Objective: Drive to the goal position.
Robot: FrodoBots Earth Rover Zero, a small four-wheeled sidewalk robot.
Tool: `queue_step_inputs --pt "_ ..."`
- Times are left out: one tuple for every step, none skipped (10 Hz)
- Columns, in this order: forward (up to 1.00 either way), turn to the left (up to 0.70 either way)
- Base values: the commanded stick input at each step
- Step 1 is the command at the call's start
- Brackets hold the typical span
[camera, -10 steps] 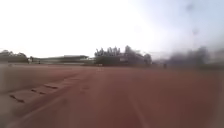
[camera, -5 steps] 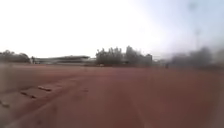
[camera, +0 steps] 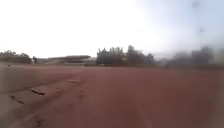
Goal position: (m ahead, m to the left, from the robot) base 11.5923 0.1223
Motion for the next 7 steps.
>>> queue_step_inputs --pt "0.7 0.0" --pt "0.7 -0.19" --pt "0.7 -0.35" --pt "0.7 -0.35" --pt "0.7 -0.35" --pt "0.7 -0.35" --pt "0.7 -0.35"
